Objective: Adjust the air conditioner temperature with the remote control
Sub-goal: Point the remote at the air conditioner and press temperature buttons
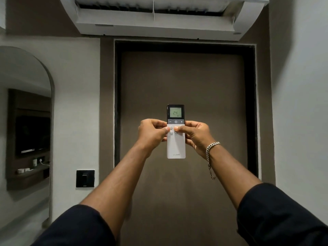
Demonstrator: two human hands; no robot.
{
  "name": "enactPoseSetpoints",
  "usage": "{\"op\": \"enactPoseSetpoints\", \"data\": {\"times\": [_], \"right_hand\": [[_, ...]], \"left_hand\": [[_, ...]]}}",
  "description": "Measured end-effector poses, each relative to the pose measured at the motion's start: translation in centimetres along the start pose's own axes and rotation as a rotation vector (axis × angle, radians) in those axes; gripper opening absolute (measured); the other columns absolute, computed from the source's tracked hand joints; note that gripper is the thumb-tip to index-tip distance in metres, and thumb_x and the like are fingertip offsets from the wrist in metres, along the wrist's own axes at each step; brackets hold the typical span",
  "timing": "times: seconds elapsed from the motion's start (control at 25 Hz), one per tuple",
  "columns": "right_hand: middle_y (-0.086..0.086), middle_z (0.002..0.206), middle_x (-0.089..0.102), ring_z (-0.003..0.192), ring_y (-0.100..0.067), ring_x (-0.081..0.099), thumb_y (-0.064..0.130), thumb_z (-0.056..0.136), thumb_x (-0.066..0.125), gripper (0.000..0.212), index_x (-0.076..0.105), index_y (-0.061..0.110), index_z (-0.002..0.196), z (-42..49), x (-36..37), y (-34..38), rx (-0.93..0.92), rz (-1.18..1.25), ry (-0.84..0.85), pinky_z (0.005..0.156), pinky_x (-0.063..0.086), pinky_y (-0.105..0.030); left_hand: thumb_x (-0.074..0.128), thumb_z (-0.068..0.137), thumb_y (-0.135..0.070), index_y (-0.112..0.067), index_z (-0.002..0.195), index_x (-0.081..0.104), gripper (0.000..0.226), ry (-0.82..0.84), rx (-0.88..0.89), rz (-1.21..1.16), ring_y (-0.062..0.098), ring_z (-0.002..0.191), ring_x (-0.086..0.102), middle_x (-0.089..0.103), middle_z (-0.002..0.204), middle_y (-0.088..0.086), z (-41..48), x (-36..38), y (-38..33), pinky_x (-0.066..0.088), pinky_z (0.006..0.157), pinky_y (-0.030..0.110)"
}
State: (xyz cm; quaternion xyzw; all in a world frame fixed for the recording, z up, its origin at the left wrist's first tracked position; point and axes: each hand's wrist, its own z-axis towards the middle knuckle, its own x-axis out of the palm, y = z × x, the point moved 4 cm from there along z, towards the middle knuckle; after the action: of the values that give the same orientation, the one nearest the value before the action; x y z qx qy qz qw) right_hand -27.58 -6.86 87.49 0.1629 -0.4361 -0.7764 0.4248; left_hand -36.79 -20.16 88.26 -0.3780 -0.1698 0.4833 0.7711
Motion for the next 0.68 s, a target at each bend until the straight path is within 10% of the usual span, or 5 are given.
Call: {"op": "enactPoseSetpoints", "data": {"times": [0.68], "right_hand": [[-0.009,0.097,0.073,0.083,-0.020,0.072,0.007,0.073,0.076,0.024,0.067,0.009,0.094,-0.3,-1.4,0.4,-0.004,0.013,-0.032,0.063,0.059,-0.028]], "left_hand": [[0.073,0.080,-0.013,0.001,0.103,0.067,0.027,0.034,0.003,-0.024,0.025,0.092,0.072,0.072,0.102,0.016,0.1,1.3,-0.4,0.062,0.074,0.039]]}}
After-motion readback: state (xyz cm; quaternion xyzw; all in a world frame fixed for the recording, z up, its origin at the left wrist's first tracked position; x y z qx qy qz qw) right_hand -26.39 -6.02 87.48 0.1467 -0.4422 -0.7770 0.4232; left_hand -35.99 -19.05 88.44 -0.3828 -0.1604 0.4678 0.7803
